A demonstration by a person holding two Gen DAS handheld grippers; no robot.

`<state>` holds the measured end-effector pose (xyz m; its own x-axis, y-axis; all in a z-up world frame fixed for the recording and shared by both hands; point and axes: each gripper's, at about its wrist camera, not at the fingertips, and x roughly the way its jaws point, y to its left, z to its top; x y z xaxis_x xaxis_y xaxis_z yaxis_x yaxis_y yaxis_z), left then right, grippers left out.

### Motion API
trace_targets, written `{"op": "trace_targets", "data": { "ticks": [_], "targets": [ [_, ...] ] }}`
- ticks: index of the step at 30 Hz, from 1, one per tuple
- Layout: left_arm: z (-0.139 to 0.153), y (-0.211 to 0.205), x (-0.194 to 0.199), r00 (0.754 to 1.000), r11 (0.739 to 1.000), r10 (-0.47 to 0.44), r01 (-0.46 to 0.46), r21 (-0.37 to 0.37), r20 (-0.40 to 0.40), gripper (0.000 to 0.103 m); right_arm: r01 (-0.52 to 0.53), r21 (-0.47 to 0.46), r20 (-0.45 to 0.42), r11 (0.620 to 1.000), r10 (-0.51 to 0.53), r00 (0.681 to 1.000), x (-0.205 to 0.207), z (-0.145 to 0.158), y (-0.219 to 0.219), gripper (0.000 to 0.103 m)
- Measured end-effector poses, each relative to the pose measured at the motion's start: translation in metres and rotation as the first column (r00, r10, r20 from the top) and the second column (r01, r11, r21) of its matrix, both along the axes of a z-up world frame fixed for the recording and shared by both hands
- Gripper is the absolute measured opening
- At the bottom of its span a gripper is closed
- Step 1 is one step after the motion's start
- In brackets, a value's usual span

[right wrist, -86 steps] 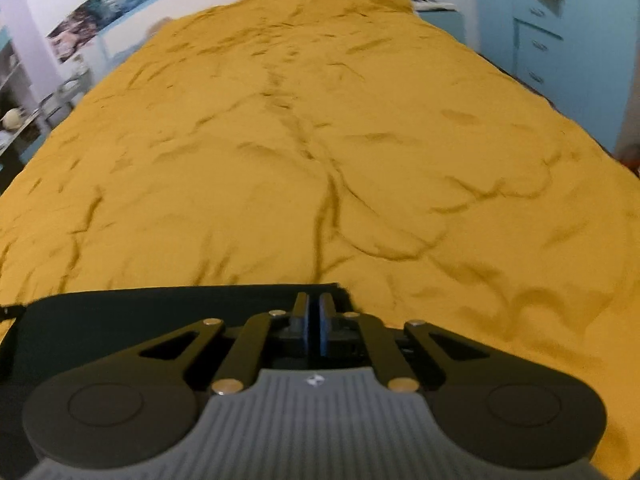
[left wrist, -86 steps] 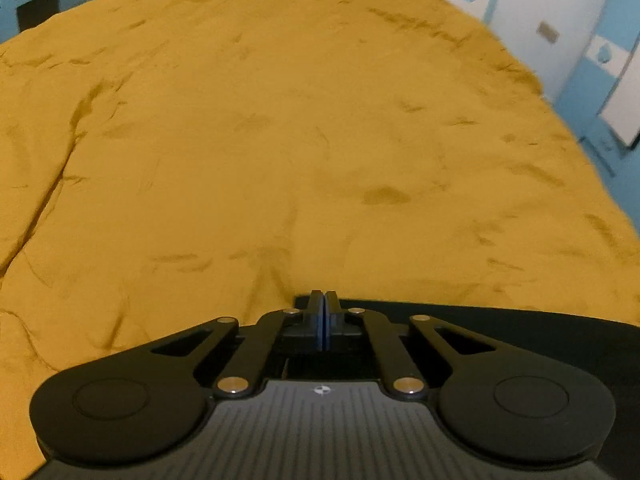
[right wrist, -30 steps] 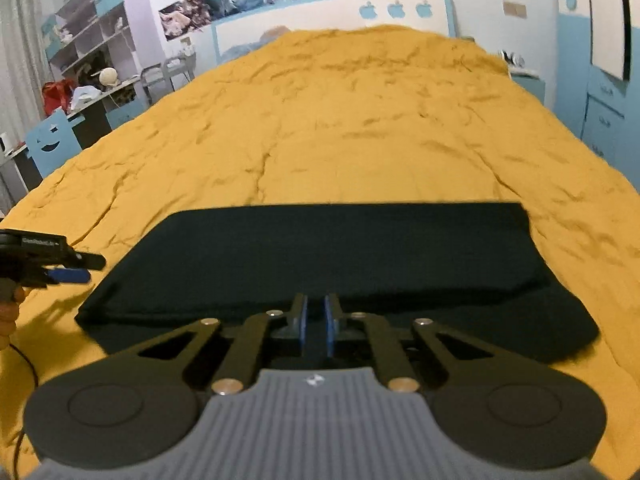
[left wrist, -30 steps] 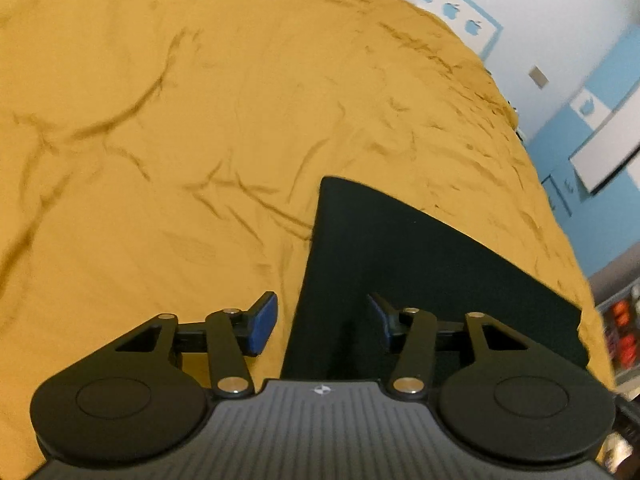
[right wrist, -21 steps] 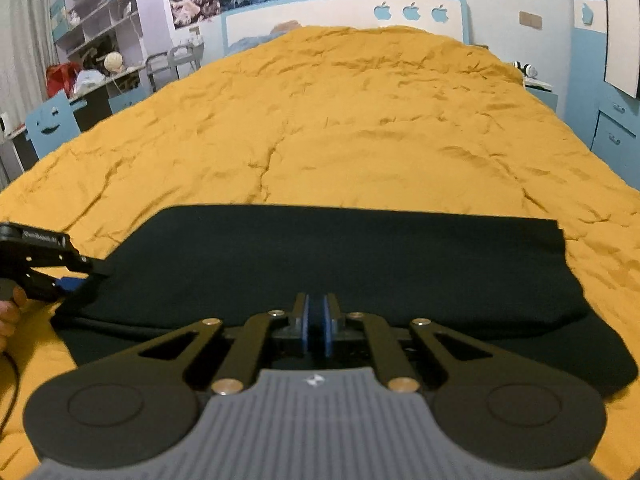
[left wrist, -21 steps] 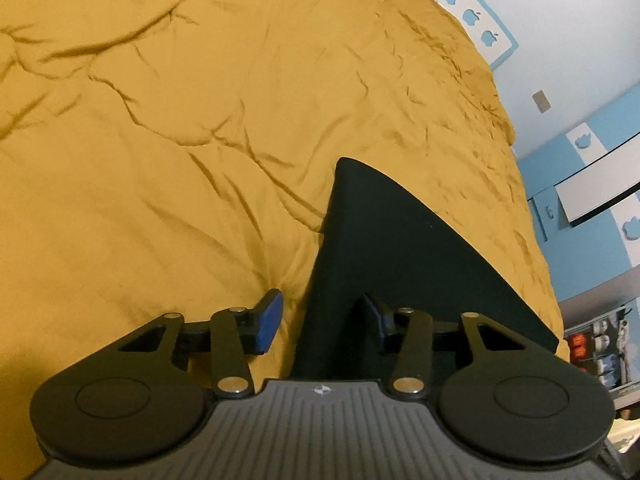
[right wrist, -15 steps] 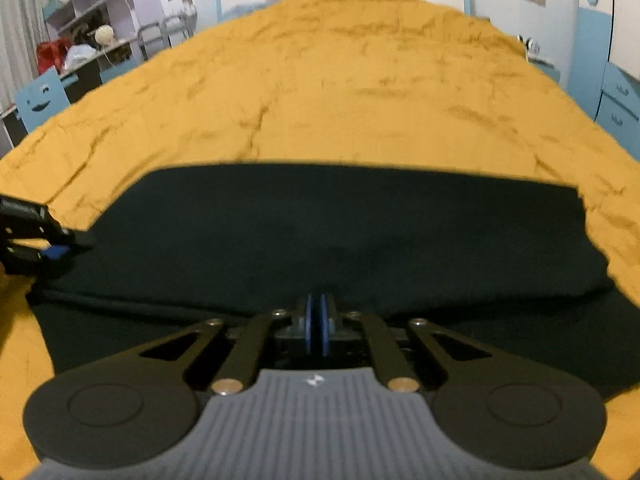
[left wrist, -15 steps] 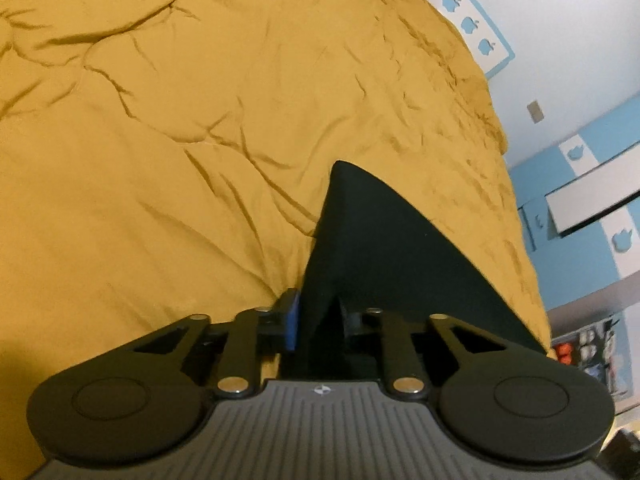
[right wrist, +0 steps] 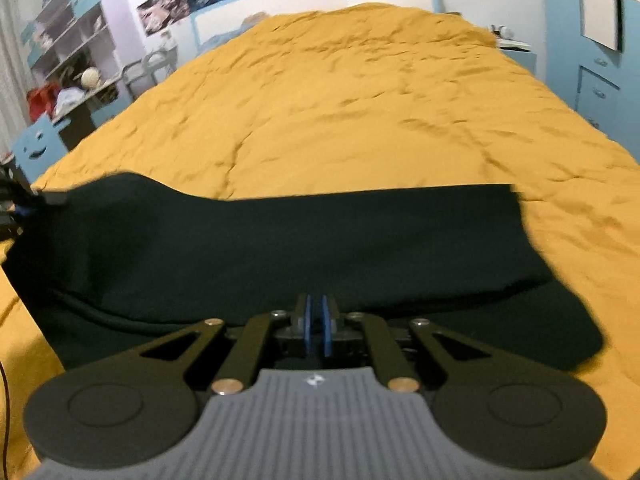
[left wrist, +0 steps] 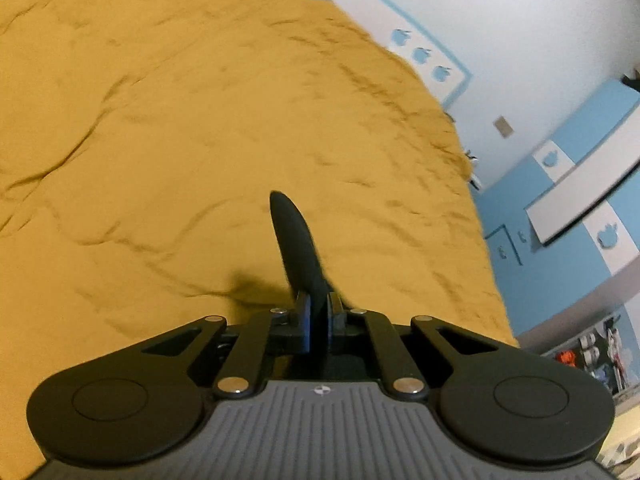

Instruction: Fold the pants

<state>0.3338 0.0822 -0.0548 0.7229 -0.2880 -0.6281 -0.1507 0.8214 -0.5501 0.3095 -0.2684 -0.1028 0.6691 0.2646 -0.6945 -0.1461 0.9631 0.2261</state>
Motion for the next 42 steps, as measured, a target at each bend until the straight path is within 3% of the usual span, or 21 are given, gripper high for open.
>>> {"op": "trace_targets", "data": {
  "ticks": [7, 12, 16, 21, 24, 26, 30, 32, 34, 36, 37, 39, 42],
  "targets": [
    [0.053, -0.092, 0.011, 0.997, 0.997, -0.069, 0.067, 0.033, 0.041, 0.007, 0.043, 0.038, 0.011, 0.998, -0.044, 0.999, -0.015, 0.009, -0.057, 0.004],
    [0.058, -0.178, 0.027, 0.986, 0.98, -0.165, 0.162, 0.114, 0.021, 0.007, 0.075, 0.063, 0.028, 0.995, -0.077, 0.997, -0.021, 0.013, -0.091, 0.004],
    [0.037, -0.242, 0.045, 0.967, 0.955, -0.254, 0.257, 0.146, -0.038, 0.007, 0.102, 0.072, 0.029, 0.992, -0.105, 0.994, -0.026, 0.012, -0.12, 0.004],
    [-0.015, -0.303, 0.071, 0.937, 0.935, -0.304, 0.328, 0.135, -0.171, 0.007, 0.149, 0.09, 0.001, 0.985, -0.149, 0.989, -0.034, 0.002, -0.151, 0.004],
    [-0.045, -0.325, 0.076, 0.902, 0.916, -0.347, 0.385, 0.113, -0.256, 0.008, 0.169, 0.098, -0.017, 0.981, -0.168, 0.986, -0.037, -0.003, -0.162, 0.004],
    [-0.058, -0.334, 0.074, 0.863, 0.888, -0.403, 0.449, 0.099, -0.304, 0.01, 0.175, 0.103, -0.025, 0.979, -0.173, 0.985, -0.038, -0.007, -0.165, 0.004],
    [-0.061, -0.316, 0.065, 0.818, 0.866, -0.493, 0.495, -0.075, -0.295, 0.019, 0.17, 0.125, -0.033, 0.977, -0.168, 0.985, -0.042, -0.009, -0.162, 0.004],
    [-0.048, -0.3, 0.057, 0.832, 0.862, -0.505, 0.5, -0.084, -0.23, 0.027, 0.164, 0.146, -0.023, 0.976, -0.163, 0.986, -0.043, -0.004, -0.159, 0.004],
    [-0.033, -0.277, 0.05, 0.857, 0.872, -0.487, 0.486, -0.048, -0.169, 0.034, 0.16, 0.173, -0.009, 0.972, -0.161, 0.987, -0.041, 0.002, -0.155, 0.008],
    [-0.025, -0.255, 0.047, 0.884, 0.892, -0.446, 0.452, 0.019, -0.141, 0.034, 0.155, 0.199, -0.004, 0.967, -0.158, 0.987, -0.037, 0.004, -0.151, 0.028],
    [-0.024, -0.241, 0.043, 0.9, 0.902, -0.416, 0.426, 0.066, -0.133, 0.034, 0.156, 0.215, -0.013, 0.964, -0.157, 0.988, -0.033, 0.003, -0.149, 0.031],
    [-0.026, -0.219, 0.034, 0.92, 0.915, -0.373, 0.386, 0.113, -0.121, 0.034, 0.151, 0.235, -0.03, 0.96, -0.148, 0.988, -0.024, 0.0, -0.145, 0.032],
    [-0.035, -0.187, 0.023, 0.94, 0.936, -0.317, 0.332, 0.118, -0.128, 0.034, 0.164, 0.266, -0.075, 0.95, -0.149, 0.986, -0.009, -0.012, -0.141, 0.032]
  ]
}}
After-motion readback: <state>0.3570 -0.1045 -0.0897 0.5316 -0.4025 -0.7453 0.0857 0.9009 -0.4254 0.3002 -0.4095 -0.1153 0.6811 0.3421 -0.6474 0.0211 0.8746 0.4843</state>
